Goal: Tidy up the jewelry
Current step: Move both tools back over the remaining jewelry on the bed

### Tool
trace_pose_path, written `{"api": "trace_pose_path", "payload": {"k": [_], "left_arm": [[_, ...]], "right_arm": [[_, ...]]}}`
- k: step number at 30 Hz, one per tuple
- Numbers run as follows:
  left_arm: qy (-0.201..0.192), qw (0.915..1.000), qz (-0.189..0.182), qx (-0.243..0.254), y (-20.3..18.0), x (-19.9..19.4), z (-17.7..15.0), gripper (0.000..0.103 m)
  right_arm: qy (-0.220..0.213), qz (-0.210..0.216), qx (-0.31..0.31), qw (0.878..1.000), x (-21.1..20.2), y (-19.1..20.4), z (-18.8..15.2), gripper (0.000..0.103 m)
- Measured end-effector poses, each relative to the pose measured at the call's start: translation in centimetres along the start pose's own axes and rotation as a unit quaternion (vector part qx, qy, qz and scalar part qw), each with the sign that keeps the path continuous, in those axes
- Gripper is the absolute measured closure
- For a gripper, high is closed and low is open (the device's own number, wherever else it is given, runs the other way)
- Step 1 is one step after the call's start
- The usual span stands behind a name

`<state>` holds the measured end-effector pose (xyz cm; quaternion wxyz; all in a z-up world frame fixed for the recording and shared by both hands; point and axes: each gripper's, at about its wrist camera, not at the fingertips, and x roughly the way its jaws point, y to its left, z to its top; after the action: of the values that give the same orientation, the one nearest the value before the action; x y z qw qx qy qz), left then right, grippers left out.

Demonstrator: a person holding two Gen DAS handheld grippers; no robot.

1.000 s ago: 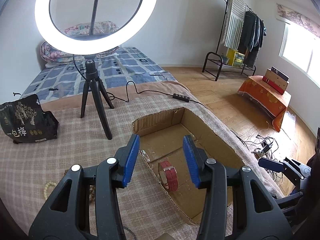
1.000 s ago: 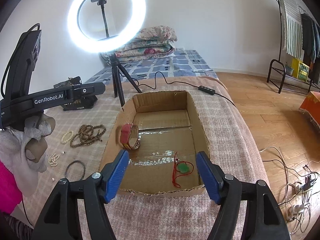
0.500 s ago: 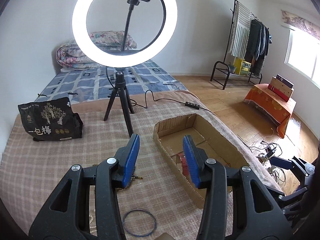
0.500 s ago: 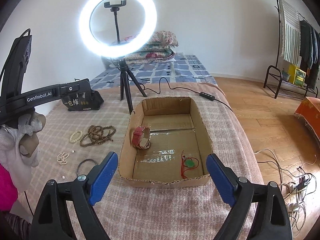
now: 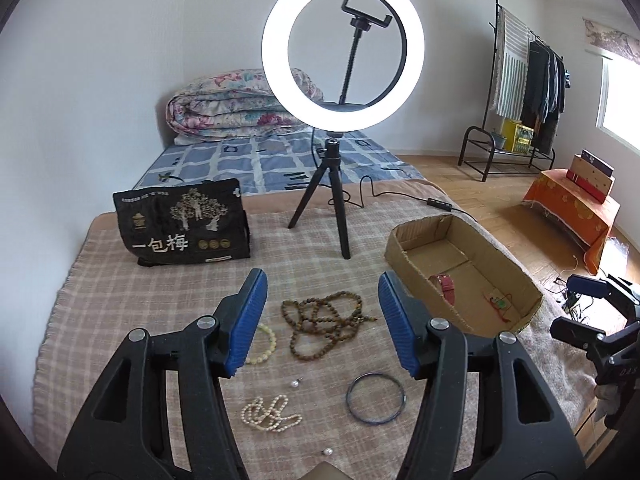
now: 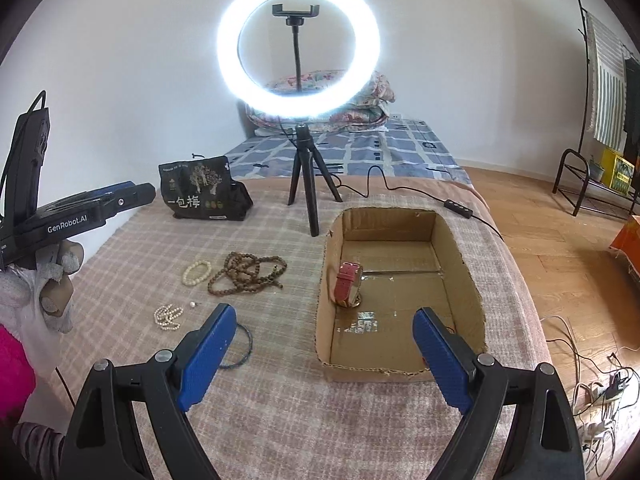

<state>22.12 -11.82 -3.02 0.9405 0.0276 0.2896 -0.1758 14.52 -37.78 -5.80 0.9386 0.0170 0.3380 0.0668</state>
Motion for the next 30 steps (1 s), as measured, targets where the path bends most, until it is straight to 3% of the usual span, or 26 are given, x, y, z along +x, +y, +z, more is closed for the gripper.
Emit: {"api": "trace_pose_path", "payload": {"k": [10,16,30], "left_arm": [[0.027,0.9987,0.029,-0.031,6.2,-2.2,-5.0,0.043],[0.055,0.9970,0.021,-0.050,8.3,-2.4,-8.0,0.043],[0.121,0.9901,-0.029,-0.065,7.2,0.9,-12.4,0.043]], "right_arm": [[0.001,0.028,-0.016,0.999,1.9,3.3,1.0,0.012],[0.013,0.044,-0.029,0.999,4.0,5.4,1.2,0.012],[0.057,0.065,-0.053,0.995,10.0,9.2,1.7,0.012]]}}
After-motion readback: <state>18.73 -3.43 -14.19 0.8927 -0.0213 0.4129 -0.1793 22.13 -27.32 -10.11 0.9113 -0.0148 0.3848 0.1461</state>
